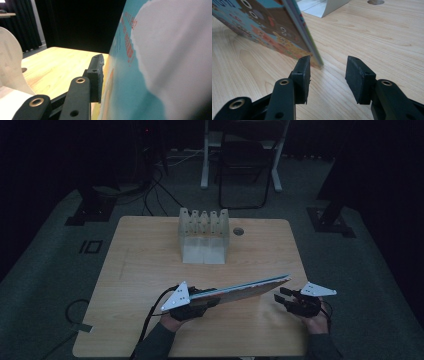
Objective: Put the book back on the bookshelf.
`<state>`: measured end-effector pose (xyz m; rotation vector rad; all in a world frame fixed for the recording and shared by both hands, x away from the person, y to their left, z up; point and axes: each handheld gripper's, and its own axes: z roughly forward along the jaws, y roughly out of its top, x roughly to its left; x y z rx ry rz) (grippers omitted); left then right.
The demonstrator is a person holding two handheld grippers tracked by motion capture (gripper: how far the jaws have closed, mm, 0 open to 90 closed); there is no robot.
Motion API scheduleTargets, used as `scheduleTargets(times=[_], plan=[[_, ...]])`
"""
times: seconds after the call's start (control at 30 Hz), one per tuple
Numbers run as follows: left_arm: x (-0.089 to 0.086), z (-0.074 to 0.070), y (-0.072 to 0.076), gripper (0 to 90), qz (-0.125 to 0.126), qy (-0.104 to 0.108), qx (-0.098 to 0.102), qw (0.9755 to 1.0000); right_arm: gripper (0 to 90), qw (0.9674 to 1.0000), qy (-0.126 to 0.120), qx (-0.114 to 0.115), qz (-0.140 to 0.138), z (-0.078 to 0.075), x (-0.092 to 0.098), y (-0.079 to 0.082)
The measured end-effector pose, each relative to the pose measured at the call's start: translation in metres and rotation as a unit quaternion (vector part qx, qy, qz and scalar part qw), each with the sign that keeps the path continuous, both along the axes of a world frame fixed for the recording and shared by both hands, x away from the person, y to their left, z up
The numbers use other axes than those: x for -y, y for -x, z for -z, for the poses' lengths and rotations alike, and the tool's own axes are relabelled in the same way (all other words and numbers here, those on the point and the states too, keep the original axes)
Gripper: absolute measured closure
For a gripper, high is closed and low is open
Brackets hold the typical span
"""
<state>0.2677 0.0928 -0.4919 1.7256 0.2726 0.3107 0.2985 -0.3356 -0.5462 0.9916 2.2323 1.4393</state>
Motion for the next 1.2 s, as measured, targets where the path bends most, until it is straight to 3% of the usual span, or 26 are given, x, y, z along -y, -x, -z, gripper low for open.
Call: scheduleTargets(times=[0.2, 0.4, 0.57, 0.9, 1.2], plan=[[0.008, -0.002, 0.000, 72.6, 0.000, -0.010, 0.000, 0.9999, 54.1, 1.0000, -0.002, -0.001, 0.002, 0.001, 0.001, 0.000], [0.005, -0.004, -0.006, 75.0, -0.010, 0.007, -0.020, 0.9997, 54.0, 1.0000, -0.002, -0.002, 0.003, 0.002, 0.002, 0.000], [-0.002, -0.004, -0.013, 77.4, -0.029, 0.032, -0.043, 0.9982, 54.1, 1.0000, -0.003, -0.003, 0.004, 0.002, 0.002, -0.001], [-0.006, 0.000, -0.016, 79.4, -0.061, 0.044, -0.021, 0.9970, 54.0, 1.0000, -0.001, -0.008, 0.002, 0.005, 0.001, -0.001], [-0.002, 0.002, -0.014, 77.9, -0.068, 0.028, 0.005, 0.9973, 53.8, 0.9999, 0.000, -0.016, 0.005, 0.010, 0.003, -0.002]])
